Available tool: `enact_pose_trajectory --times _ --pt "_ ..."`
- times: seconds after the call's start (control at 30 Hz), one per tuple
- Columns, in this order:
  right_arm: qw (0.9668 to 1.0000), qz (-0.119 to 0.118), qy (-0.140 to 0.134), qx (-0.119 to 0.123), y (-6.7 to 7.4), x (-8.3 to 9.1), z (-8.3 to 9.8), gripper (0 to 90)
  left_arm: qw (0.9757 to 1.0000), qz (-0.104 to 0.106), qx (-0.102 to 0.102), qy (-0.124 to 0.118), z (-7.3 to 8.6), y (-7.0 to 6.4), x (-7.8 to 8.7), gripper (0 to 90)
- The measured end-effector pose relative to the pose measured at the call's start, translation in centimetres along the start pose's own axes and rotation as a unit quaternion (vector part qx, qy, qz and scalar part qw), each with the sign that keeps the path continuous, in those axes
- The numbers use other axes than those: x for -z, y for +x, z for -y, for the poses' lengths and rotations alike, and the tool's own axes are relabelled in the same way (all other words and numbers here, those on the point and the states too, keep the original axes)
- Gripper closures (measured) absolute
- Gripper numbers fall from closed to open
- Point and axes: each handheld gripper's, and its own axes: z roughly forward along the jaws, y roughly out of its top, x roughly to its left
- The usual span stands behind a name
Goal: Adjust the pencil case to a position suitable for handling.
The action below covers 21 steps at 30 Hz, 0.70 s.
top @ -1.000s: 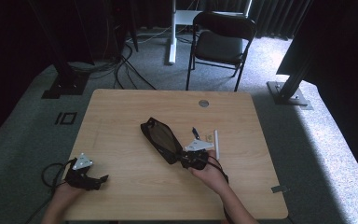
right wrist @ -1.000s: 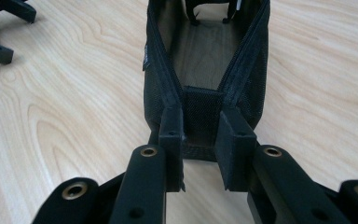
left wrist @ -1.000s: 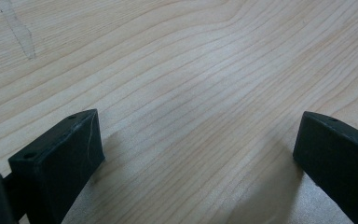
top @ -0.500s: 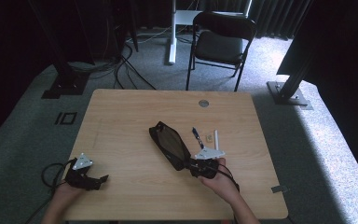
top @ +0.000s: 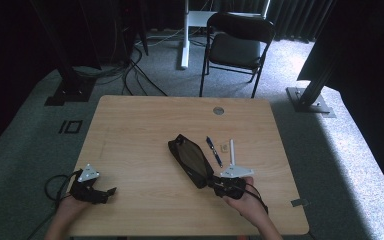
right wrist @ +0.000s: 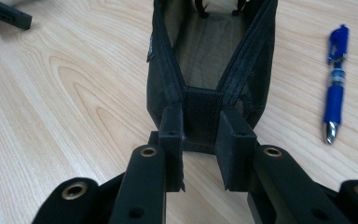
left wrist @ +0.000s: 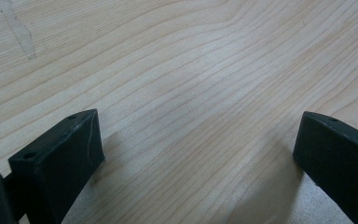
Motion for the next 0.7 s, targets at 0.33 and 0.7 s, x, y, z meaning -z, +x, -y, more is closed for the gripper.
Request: enact_pose_trajectory --times 0.33,0.7 --pt "1.0000 0.000 0.007 0.001 0.1 1.6 1.1 73.4 1.0000 0.000 0.000 0.000 0.0 0.0 0.0 1.6" --pt "0.9996 0.002 -0.029 0.004 -0.1 2.8 -0.1 58.9 1.0000 0.000 0.000 0.000 0.0 0.0 0.0 1.6"
